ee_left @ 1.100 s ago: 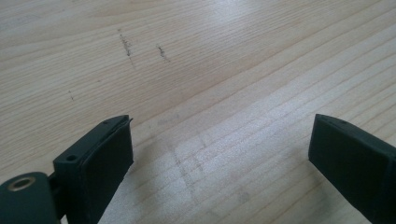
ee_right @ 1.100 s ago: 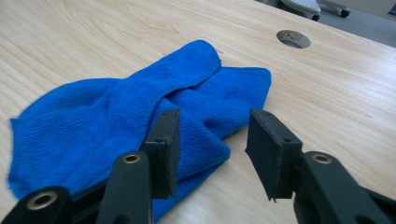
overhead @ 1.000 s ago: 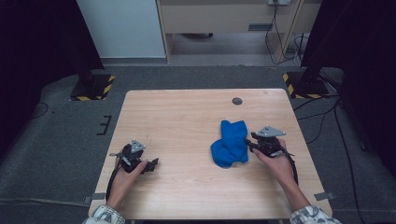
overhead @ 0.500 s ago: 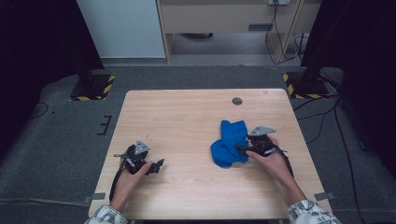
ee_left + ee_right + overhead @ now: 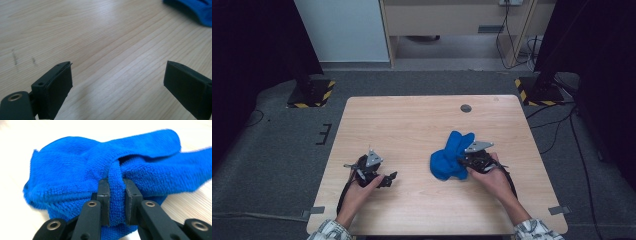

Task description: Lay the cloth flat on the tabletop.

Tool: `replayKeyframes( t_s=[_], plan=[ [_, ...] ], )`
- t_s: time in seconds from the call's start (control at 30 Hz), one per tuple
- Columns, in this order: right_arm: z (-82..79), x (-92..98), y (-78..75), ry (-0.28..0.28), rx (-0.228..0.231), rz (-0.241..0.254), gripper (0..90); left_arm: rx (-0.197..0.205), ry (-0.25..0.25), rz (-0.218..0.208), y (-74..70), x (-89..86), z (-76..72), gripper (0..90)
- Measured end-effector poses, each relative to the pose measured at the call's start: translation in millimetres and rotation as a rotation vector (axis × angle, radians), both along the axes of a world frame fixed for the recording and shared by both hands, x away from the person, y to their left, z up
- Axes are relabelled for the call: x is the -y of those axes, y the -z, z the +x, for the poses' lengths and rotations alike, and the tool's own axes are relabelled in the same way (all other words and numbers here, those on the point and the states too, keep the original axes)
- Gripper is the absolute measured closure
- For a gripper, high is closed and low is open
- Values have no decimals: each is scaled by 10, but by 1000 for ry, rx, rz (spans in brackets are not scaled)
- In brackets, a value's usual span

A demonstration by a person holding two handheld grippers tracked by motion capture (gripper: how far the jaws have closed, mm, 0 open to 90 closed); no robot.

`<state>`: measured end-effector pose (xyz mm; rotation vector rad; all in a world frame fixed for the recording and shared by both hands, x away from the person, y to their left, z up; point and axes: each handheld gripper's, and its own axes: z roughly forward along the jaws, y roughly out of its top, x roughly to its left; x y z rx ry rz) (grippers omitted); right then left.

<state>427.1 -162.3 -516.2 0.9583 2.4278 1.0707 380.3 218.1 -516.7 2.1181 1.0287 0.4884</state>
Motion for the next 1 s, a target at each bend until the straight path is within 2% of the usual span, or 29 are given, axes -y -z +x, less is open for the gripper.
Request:
replayKeyframes(
  t_s=[0.17, 0.3, 0.43, 0.57, 0.63, 0.73, 0.8, 0.9, 1.0],
  plan=[
    [-75, -226, 10, -12, -3, 3, 740, 6, 24, 4, -9, 96, -2, 82],
    [-121, -382, 13, -23, -11, 25, 722, 10, 35, -6, -20, 149, 1, 83],
    [-143, -540, 38, -44, -26, 48, 704, 13, 32, -31, -41, 184, 13, 88],
    [-172, -672, 50, -51, -26, 56, 592, 25, 49, -65, -81, 259, -7, 90],
    [-197, -686, 9, -56, -14, 39, 494, 38, 62, -68, -100, 317, -20, 90],
    [-227, -617, -76, -34, 15, 57, 394, 53, 86, -77, -121, 415, -28, 95],
    [-230, -553, -119, -17, 38, 69, 360, 55, 103, -79, -123, 484, -36, 96],
    [-201, -473, -158, 10, 52, 93, 374, 52, 133, -81, -117, 586, -64, 97],
    [-167, -437, -165, 18, 78, 103, 488, 59, 159, -73, -116, 688, -95, 116]
  ],
)
